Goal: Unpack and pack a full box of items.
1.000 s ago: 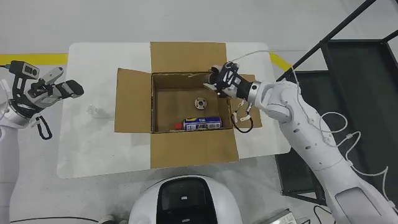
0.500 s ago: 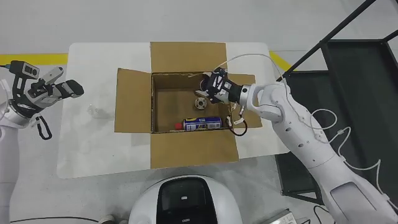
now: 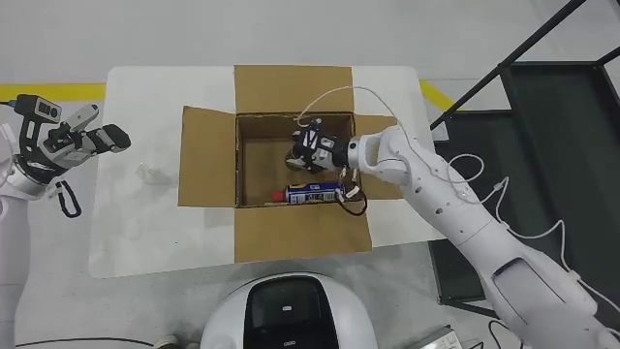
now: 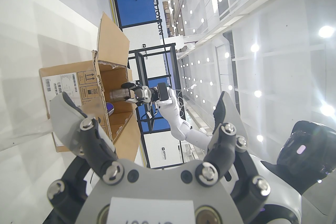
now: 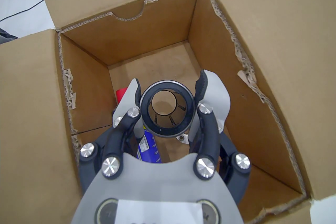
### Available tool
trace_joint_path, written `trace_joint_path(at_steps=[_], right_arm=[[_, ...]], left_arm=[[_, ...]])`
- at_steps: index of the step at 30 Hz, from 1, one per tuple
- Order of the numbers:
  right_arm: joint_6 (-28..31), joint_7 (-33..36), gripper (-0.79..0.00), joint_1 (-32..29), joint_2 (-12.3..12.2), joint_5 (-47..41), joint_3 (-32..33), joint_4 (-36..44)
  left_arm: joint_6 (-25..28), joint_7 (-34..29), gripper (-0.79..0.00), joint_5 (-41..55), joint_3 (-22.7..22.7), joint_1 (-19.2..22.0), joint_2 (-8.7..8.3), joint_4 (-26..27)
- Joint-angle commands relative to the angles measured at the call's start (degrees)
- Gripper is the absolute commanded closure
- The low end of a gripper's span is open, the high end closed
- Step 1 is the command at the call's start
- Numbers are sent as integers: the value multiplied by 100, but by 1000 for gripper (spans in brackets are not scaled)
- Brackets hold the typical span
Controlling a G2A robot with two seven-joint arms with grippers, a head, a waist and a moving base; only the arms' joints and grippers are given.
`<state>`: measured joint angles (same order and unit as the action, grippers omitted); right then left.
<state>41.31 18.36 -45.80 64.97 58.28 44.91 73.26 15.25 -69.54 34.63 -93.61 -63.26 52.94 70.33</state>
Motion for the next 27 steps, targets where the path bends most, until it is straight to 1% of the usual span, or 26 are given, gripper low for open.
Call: trace_joint_path(at_steps=[1, 4, 5, 11, 15, 20, 21, 22, 23, 25, 27], right_arm=[[2, -125, 0, 251, 161, 69, -343, -411], [-55, -361, 0, 523, 388, 174, -725, -933], [-73, -516, 0, 635, 501, 207, -887, -1190], [-141, -1226, 0, 1004, 964, 430, -1432, -2243], [-274, -1527, 0, 1180, 1189, 744, -1666, -2692], [-225, -1793, 0, 1371, 1429, 983, -1852, -3173], [-200, -1818, -142, 1403, 1471, 1007, -1876, -3257], [-180, -1843, -336, 1430, 1510, 1022, -1896, -3337], [-144, -1864, -422, 1453, 1549, 1022, -1911, -3416], [-106, -1929, -785, 1506, 1627, 1040, -1933, -3571], [-75, -1977, -785, 1544, 1670, 1060, -1937, -3663]], left_arm=[[0, 0, -785, 0, 0, 0, 0, 0], [0, 0, -785, 0, 0, 0, 0, 0], [0, 0, -785, 0, 0, 0, 0, 0], [0, 0, -785, 0, 0, 0, 0, 0], [0, 0, -785, 0, 0, 0, 0, 0], [0, 0, -785, 0, 0, 0, 0, 0], [0, 0, -785, 0, 0, 0, 0, 0], [0, 0, -785, 0, 0, 0, 0, 0], [0, 0, -785, 0, 0, 0, 0, 0], [0, 0, -785, 0, 0, 0, 0, 0], [0, 0, -785, 0, 0, 0, 0, 0]])
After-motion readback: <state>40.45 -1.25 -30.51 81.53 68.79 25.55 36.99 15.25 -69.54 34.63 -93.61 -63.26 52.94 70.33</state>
